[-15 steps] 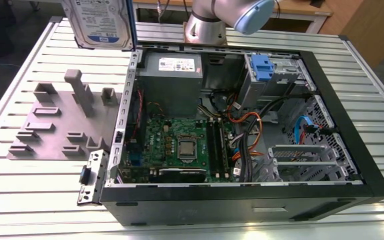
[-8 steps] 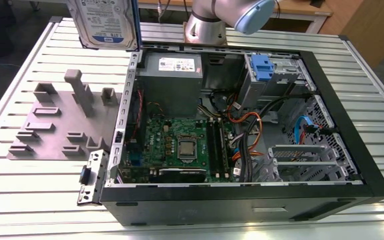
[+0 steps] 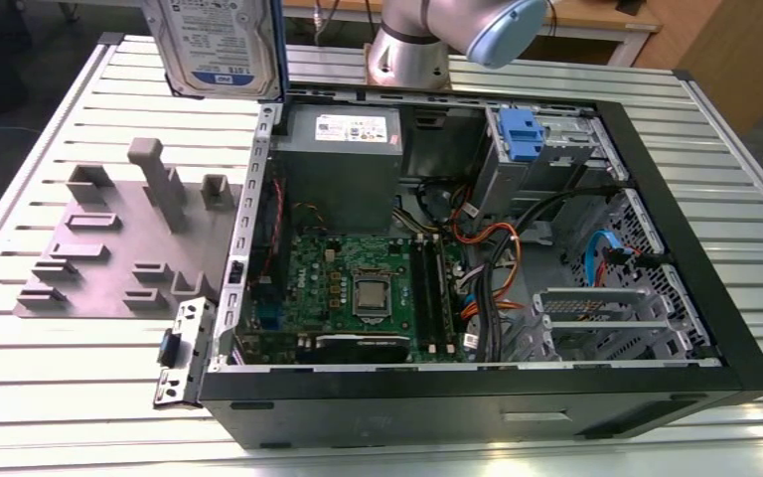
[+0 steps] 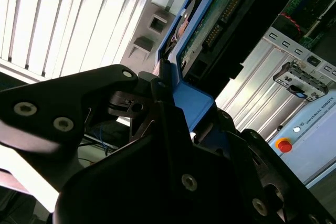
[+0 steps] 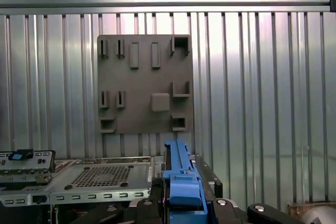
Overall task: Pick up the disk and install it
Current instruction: 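Pick up the disk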
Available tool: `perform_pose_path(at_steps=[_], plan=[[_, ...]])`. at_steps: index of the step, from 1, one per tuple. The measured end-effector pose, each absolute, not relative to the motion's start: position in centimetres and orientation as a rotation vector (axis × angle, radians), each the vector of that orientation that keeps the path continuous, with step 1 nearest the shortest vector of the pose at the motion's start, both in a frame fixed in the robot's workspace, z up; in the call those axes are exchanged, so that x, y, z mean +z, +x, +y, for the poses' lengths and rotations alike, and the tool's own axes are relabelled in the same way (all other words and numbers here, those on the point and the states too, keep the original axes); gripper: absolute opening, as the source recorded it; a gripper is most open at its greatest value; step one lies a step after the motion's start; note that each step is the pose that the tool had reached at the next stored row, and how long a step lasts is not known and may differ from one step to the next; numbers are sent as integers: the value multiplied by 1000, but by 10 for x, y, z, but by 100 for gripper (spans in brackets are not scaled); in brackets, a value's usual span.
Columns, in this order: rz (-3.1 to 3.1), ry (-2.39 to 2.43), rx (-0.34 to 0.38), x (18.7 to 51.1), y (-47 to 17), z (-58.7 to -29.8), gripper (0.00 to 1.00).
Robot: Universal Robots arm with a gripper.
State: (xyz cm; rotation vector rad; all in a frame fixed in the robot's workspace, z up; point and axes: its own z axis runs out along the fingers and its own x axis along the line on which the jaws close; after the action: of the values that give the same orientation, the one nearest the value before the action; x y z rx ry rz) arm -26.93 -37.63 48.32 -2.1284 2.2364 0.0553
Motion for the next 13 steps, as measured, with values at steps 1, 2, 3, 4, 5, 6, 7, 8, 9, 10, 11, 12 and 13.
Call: perform_pose_path(at_steps=[1, 2, 3, 4, 5, 6, 7, 8, 9, 10, 11, 12, 13], plan=[[2236, -2128, 55, 483, -269, -376, 37], [2236, -2128, 55, 483, -268, -376, 37], [2236, -2128, 55, 483, -267, -376, 37], [2236, -2128, 55, 483, -266, -376, 37], [2236, -2128, 55, 483, -265, -376, 37], [2236, -2128, 55, 483, -264, -376, 37], [2236, -2128, 55, 483, -263, -376, 37], [2236, -2128, 55, 483, -262, -376, 37], [2236, -2128, 55, 483, -261, -376, 37], [2236, -2128, 55, 483, -260, -376, 37], [2236, -2128, 55, 483, -259, -376, 37], [2236, -2128, 55, 483, -258, -376, 37], [2236, -2128, 55, 483, -257, -376, 37]])
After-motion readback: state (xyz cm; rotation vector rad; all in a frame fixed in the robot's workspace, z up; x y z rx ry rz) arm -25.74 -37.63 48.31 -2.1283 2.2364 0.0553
